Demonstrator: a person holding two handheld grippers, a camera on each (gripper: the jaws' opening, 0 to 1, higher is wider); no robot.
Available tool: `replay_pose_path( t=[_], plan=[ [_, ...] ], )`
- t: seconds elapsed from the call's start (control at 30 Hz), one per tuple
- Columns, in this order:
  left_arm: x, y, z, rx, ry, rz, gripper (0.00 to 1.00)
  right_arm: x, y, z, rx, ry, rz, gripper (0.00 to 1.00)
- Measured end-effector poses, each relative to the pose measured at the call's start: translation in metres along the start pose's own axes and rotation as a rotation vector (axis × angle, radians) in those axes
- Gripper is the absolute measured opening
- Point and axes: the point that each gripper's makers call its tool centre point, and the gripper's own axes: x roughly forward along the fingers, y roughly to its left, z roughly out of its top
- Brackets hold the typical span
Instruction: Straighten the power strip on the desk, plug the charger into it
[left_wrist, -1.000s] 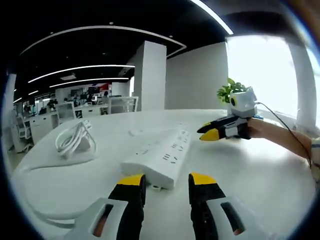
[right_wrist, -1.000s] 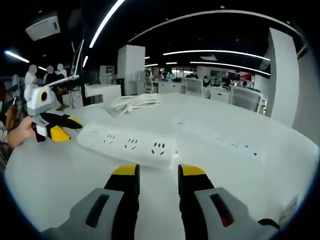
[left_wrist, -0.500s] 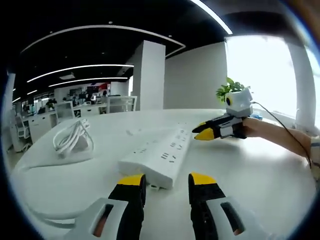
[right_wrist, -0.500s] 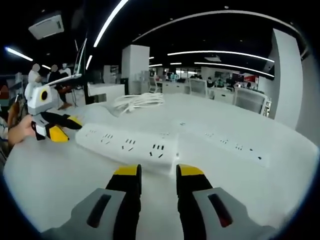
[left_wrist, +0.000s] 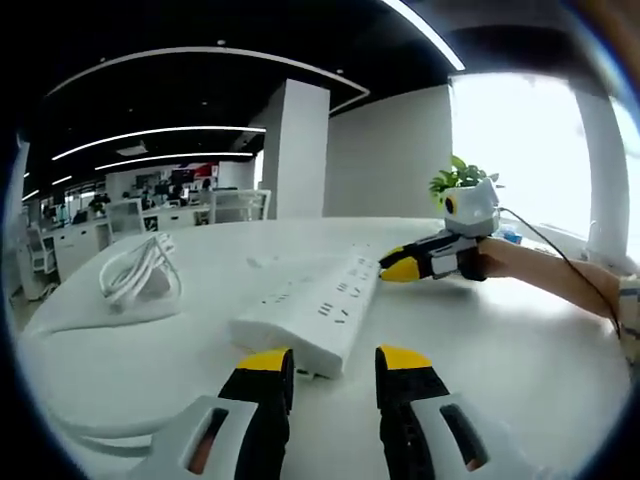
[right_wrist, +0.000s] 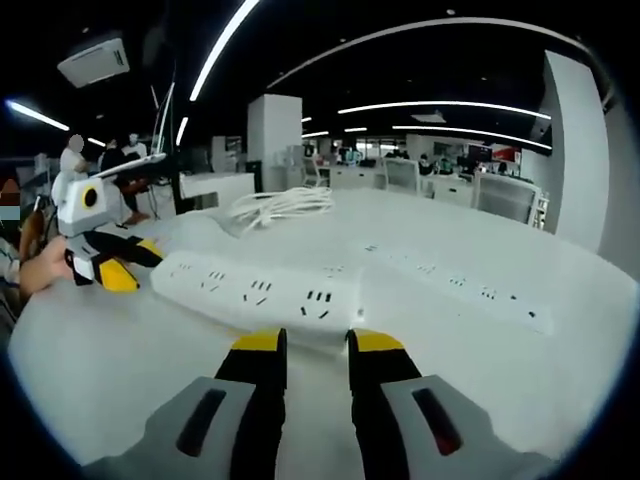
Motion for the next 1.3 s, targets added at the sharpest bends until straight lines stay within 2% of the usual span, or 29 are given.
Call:
replay_pose_path(
  t=[0.53,0.9,1.3],
  plan=[
    [0.0014,0.0018,0.0000,-0.008,0.001,-0.003,0.31,0.0030,0.0026,-0.0019,-0.036,0.082,0.009,0.23],
    [0.0021,-0.0001,-0.0004,-0.004,0.002,-0.005,0.32,0.0025,0.0029,-0.0037,0.000,0.078,0.003,0.23],
    [-0.0001,0.0048,-0.0009,-0.007,0.005,0.010,0.29,0.0010,0.0050,-0.0036,0.026,0.066,0.006,0.23]
  ],
)
